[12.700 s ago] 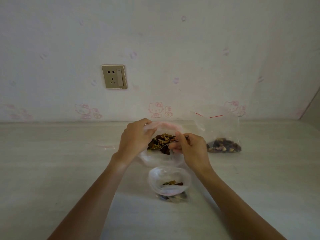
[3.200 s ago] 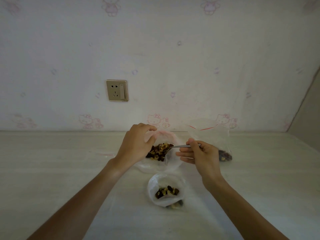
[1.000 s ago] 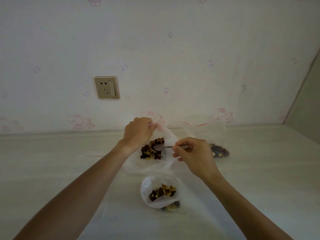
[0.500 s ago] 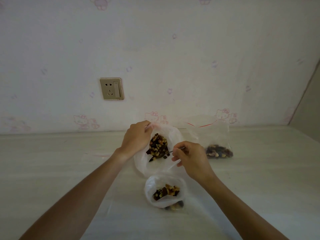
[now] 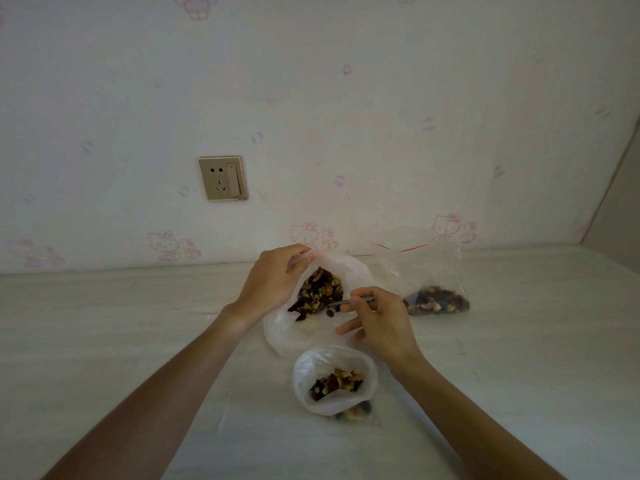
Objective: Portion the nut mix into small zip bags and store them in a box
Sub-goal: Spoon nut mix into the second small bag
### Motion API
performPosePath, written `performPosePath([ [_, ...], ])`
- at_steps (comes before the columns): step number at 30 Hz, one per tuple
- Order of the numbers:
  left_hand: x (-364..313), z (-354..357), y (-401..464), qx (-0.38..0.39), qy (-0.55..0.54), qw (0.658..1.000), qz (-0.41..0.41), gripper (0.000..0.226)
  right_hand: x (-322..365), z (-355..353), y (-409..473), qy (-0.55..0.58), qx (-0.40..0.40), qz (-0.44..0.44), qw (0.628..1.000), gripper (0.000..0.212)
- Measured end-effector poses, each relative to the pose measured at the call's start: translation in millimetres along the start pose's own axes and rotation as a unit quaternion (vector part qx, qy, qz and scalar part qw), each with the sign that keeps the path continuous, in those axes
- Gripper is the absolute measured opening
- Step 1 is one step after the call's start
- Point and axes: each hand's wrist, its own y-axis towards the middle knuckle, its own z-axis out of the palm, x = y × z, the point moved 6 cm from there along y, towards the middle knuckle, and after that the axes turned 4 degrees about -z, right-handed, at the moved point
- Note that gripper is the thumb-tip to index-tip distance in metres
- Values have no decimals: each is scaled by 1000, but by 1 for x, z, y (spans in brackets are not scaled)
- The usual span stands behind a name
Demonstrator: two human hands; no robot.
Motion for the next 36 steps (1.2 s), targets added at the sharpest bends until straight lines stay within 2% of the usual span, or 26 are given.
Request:
performPosePath([
  [5,4,3,-2,25,-27,999,23,27,-5,-5,-3,56,-4,32,998,16],
  [8,4,10,-1,42,-32,998,26,39,-3,1,0,55,4,39,998,15],
  [11,2,11,-1,45,-31,998,39,29,-4,7,3,76,14,58,995,15],
  [13,1,7,-1,38,-33,998,38,38,-5,5,4,93,12,71,993,15],
  [22,-3,-15,3,-12,82,996,13,35,4,-18,1,126,2,64,990,15],
  [26,-12,-27,-7,-25,74,997,-16,37,21,-30,-2,126,4,49,991,15],
  [32,-35,-49,-50,-90,79,993,25,23,44,-53,-25,130,8,45,991,15],
  [36,-43,-55,-85,-74,16,997,-17,7,49,-67,-52,122,25,52,991,14],
])
